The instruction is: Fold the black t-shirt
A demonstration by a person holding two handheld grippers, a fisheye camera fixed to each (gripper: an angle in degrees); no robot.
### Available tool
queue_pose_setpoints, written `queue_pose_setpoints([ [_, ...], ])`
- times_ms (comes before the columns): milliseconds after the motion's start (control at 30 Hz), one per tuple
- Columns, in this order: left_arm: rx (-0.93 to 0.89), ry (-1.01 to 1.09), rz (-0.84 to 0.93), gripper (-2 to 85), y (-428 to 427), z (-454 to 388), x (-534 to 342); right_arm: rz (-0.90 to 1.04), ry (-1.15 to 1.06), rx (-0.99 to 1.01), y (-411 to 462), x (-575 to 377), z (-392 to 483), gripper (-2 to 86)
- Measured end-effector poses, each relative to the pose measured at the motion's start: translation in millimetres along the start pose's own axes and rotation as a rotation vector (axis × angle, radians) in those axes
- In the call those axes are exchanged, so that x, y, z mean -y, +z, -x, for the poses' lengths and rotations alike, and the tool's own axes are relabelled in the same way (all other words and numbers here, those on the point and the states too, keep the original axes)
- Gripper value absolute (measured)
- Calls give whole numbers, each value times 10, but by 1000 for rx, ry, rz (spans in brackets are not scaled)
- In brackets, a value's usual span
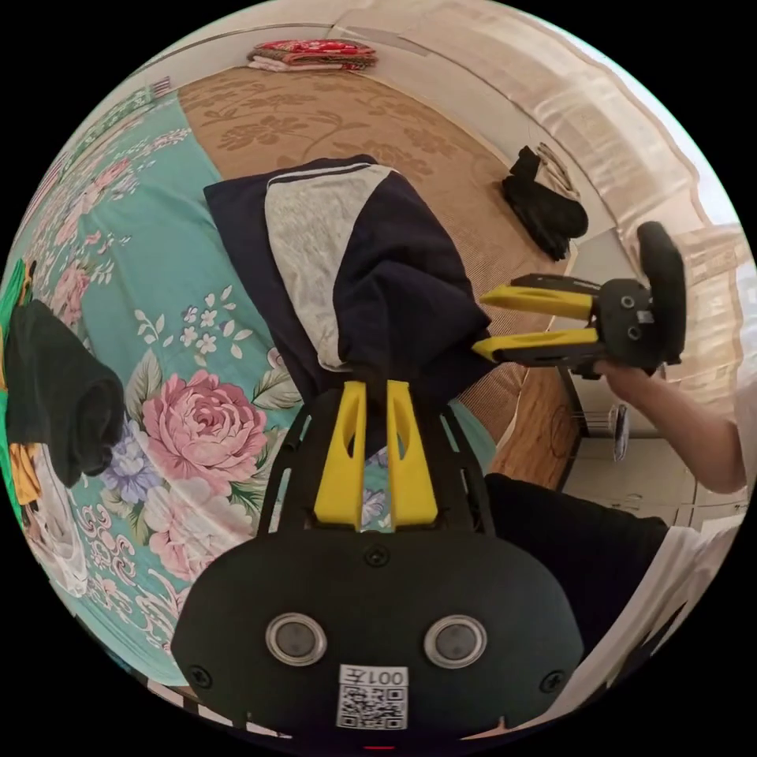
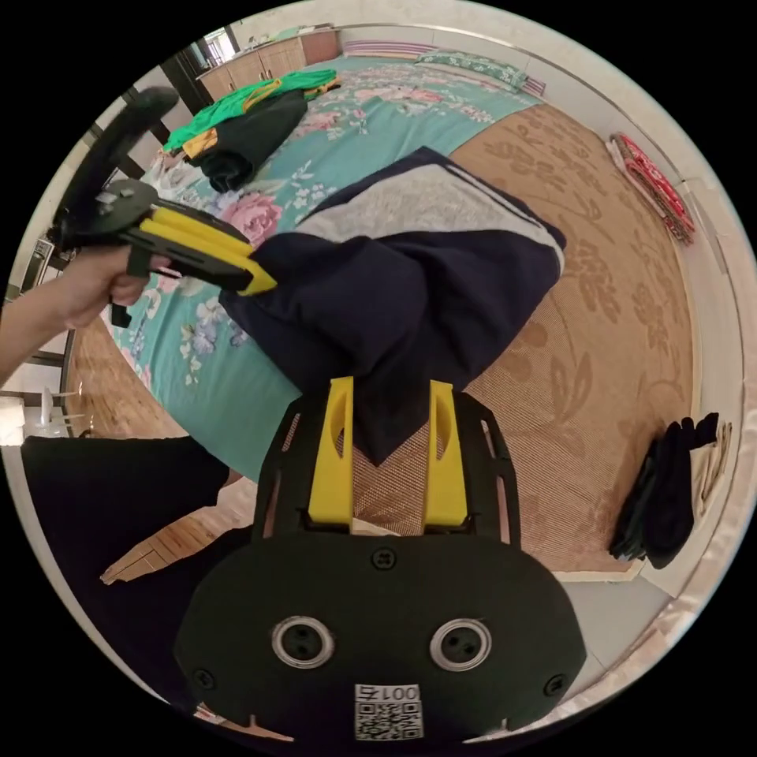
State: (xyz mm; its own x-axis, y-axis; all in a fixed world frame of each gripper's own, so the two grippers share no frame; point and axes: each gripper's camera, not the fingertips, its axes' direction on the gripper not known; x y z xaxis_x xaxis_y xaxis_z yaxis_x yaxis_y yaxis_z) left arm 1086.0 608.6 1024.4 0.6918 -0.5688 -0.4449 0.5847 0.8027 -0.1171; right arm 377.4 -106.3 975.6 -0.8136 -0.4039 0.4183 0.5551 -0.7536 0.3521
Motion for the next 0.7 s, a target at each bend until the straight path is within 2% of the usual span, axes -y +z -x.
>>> queue_pose_setpoints([
  [167, -65, -49, -32, -8, -475, 133, -169, 12, -71, 95, 211, -104, 226, 48],
  [333, -257, -149, -123, -9, -1031, 353, -390, -3, -114, 73, 338, -215, 403, 63],
  [433, -300, -181, -144, -9, -1223, 406, -435, -27, -63, 137, 344, -192, 439, 91],
  [533, -386, -199, -186, -9, -1377, 401, -436, -19, -15, 110, 382, -157, 520, 97],
  [600, -435, -198, -208, -9, -1463, 370, -432, -3, 9, 76, 437, -128, 555, 85],
  [700, -391, -202, -190, -9, -1610, 339, -459, 3, 47, 60, 455, -124, 529, 53],
])
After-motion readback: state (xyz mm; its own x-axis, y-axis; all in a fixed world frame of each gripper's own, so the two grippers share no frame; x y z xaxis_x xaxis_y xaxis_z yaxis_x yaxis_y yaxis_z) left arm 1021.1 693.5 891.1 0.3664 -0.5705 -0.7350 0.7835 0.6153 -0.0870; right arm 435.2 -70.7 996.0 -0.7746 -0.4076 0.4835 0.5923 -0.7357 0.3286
